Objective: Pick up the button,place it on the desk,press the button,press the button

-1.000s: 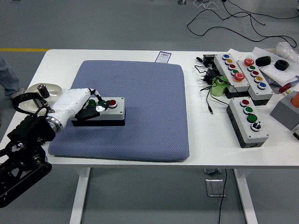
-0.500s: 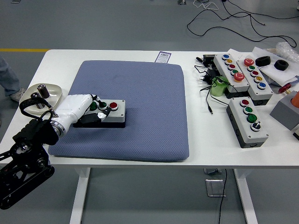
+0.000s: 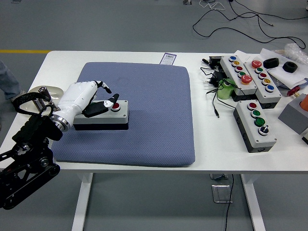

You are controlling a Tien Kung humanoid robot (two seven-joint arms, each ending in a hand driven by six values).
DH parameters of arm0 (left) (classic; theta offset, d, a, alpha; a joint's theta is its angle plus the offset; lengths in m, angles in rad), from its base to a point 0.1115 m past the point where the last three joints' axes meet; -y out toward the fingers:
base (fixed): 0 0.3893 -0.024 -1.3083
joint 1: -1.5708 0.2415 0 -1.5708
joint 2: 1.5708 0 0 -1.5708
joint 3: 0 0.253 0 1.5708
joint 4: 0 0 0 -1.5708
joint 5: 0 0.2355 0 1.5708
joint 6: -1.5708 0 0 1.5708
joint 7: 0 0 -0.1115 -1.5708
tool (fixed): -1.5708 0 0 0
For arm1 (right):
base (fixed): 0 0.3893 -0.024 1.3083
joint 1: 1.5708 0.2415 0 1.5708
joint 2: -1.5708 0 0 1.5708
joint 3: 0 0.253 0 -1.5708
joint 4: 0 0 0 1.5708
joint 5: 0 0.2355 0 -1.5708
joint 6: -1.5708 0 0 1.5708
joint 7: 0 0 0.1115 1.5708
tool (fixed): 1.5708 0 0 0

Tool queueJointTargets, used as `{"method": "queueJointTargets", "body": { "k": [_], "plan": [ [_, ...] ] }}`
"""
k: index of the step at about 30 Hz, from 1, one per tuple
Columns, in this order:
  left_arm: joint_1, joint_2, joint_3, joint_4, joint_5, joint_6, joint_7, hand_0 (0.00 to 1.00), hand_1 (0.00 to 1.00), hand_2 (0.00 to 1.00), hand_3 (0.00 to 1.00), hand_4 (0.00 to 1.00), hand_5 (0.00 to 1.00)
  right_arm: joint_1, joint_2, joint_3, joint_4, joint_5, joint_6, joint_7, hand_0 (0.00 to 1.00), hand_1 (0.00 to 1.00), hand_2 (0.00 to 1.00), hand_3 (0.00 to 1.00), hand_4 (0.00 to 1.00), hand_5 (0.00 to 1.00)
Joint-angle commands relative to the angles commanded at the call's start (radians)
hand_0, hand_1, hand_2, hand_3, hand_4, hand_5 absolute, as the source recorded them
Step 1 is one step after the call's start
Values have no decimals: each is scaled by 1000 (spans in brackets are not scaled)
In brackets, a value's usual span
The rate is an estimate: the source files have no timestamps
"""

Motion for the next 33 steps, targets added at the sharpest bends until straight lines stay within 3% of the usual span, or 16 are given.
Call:
{"method": "queueJointTargets", "body": {
  "k": [12, 21, 33],
  "plan": [
    [-10, -26, 32, 58, -3, -57, 15, 2, 2, 2, 640, 659, 956, 2, -1, 4, 0, -10, 1, 1, 673, 658, 674, 624, 310, 173],
    [-16, -35, 69, 59, 8, -83, 24, 2, 2, 2, 639, 659, 957, 3, -1, 9, 0, -13, 0, 1, 673, 658, 674, 624, 310, 173],
    [-17, -32, 45, 33, 21, -44, 28, 2, 2, 2, 636, 652, 972, 3, -2, 9, 0, -15, 1, 1, 673, 658, 674, 624, 310, 173]
  ]
}}
